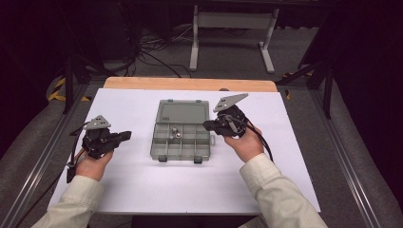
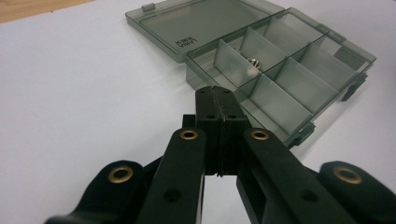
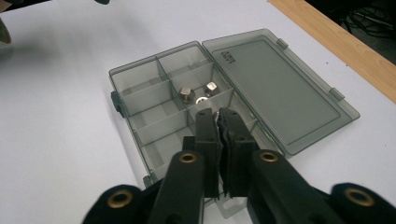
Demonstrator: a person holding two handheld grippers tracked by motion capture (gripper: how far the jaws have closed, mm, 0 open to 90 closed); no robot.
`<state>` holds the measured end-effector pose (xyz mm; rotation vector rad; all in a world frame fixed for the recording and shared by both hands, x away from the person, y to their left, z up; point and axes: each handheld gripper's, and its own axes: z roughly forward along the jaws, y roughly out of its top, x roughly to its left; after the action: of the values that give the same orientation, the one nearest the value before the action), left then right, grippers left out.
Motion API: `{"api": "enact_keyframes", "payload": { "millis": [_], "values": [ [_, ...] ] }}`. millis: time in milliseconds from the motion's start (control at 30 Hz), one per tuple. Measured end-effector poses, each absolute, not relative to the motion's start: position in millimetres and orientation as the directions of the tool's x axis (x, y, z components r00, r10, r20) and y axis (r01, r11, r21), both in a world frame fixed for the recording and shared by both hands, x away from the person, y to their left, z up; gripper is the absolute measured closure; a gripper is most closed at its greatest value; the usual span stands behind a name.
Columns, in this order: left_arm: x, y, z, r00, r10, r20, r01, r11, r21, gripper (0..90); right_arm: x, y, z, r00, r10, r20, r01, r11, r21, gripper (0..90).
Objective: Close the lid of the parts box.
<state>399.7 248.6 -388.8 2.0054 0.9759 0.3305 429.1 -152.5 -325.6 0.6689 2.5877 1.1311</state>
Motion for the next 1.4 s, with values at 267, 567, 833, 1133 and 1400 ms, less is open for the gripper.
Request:
{"api": "enact_keyframes", "payload": {
  "millis": [267, 567, 833, 1133, 1400],
  "values": [
    [420.1, 238.2, -376.6, 0.648, 0.747, -0.148, 0.561, -0.336, 0.756, 89.7, 438.8, -160.7, -329.5, -0.845, 0.533, -0.031, 0.348, 0.594, 0.725, 90.0],
    [447.6, 227.3, -374.2, 0.656, 0.736, -0.164, 0.598, -0.376, 0.707, 89.6, 460.5, -167.5, -342.8, -0.813, 0.583, 0.002, 0.413, 0.573, 0.708, 90.0],
    [473.3, 225.3, -373.8, 0.617, 0.768, -0.169, 0.649, -0.376, 0.662, 89.6, 480.5, -171.5, -357.8, -0.782, 0.622, 0.018, 0.465, 0.565, 0.682, 90.0],
    [493.4, 214.7, -375.9, 0.619, 0.768, -0.164, 0.674, -0.411, 0.614, 89.7, 501.3, -174.8, -368.6, -0.761, 0.647, 0.038, 0.507, 0.557, 0.658, 90.0],
    [511.8, 207.9, -385.6, 0.604, 0.774, -0.191, 0.705, -0.407, 0.581, 89.6, 519.7, -178.3, -385.6, -0.744, 0.665, 0.063, 0.548, 0.554, 0.627, 90.0]
  ]
}}
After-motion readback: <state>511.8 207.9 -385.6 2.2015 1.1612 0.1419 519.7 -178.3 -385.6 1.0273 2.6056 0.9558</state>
